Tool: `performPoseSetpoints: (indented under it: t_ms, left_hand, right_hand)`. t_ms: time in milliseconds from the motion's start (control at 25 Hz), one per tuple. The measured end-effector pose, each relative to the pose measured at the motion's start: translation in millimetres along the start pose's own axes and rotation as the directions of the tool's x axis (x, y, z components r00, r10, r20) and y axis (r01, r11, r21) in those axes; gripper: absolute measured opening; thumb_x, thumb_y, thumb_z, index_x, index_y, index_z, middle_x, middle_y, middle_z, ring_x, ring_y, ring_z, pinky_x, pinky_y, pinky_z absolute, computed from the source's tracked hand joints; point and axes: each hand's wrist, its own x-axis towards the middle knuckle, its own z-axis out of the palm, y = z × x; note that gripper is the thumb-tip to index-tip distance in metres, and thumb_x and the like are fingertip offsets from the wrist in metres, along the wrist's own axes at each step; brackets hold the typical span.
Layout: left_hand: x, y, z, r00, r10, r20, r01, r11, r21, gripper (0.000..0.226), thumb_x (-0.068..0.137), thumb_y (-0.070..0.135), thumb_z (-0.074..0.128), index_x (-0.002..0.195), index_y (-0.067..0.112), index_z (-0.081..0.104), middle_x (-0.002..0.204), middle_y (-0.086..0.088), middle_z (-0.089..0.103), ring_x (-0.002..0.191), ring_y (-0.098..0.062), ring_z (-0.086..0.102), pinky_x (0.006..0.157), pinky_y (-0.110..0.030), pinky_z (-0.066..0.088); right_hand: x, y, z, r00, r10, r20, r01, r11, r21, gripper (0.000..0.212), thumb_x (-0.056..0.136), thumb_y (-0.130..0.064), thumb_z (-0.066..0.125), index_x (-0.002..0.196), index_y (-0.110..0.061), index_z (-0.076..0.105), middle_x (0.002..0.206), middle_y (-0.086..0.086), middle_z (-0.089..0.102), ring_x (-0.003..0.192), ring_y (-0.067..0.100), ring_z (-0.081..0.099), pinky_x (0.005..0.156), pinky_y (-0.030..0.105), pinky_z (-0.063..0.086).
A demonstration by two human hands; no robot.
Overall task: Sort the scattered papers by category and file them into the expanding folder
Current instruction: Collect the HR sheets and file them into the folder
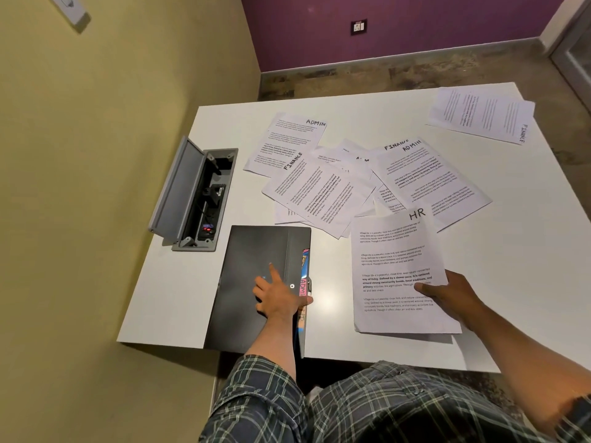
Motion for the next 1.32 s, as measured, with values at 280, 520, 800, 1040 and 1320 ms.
performPoseSetpoints:
  t_ms: [280,520,800,1040,1320]
  left_hand:
    - [-4,-6,-10,0.984,0.076,0.160,-0.104,0.979,0.175,0.152,0.048,0.053,0.093,0.155,0.029,-0.013,0.151,-0.015,0.009,0.135,-0.034,0.021,0.095,-0.051,0.043]
    - [-10,-7,-23,0.962,0.091,0.256,-0.131,0.981,0.143,0.131,0.060,0.027,0.084,0.156,0.029,-0.004,0.152,-0.015,0.008,0.138,-0.038,0.017,0.102,-0.055,0.037]
    - [-29,-3,-23,0.990,0.142,0.000,-0.139,0.969,0.205,0.094,0.085,0.043,0.066,0.154,0.014,0.009,0.158,-0.023,0.020,0.141,-0.045,0.030,0.102,-0.056,0.044]
    - [-37,-1,-58,0.924,0.346,-0.165,-0.269,0.893,0.361,0.088,0.096,0.035,0.057,0.157,0.018,-0.004,0.155,-0.020,0.035,0.095,-0.025,0.071,0.071,-0.032,0.057]
    - [-41,13,-94,0.910,0.324,-0.259,-0.243,0.922,0.300,0.039,0.101,0.030,0.048,0.139,0.023,0.041,0.162,-0.020,0.018,0.107,-0.030,0.065,0.077,-0.034,0.057]
  right_hand:
    - [6,-11,8,0.999,-0.013,0.032,0.014,0.999,-0.031,0.050,0.083,0.014,0.069,0.131,0.006,0.058,0.120,0.020,0.068,0.095,0.026,0.069,0.070,0.024,0.061]
    - [13,-16,17,0.998,-0.008,0.065,0.010,0.999,-0.033,0.052,0.082,0.015,0.069,0.132,0.007,0.057,0.122,0.023,0.067,0.097,0.029,0.069,0.072,0.027,0.062]
    - [16,-38,38,0.992,-0.103,0.070,0.114,0.977,-0.180,0.039,0.090,-0.007,0.072,0.128,-0.003,0.064,0.117,0.014,0.071,0.098,0.028,0.070,0.078,0.034,0.061]
    - [10,-68,63,0.961,-0.262,0.084,0.275,0.894,-0.355,0.033,0.092,-0.028,0.072,0.120,-0.012,0.068,0.104,0.005,0.075,0.087,0.022,0.072,0.068,0.031,0.055]
    - [-4,-93,72,0.862,-0.501,0.077,0.499,0.814,-0.298,0.078,0.094,-0.014,0.070,0.157,-0.034,0.029,0.148,-0.013,0.045,0.129,0.008,0.048,0.101,0.027,0.042]
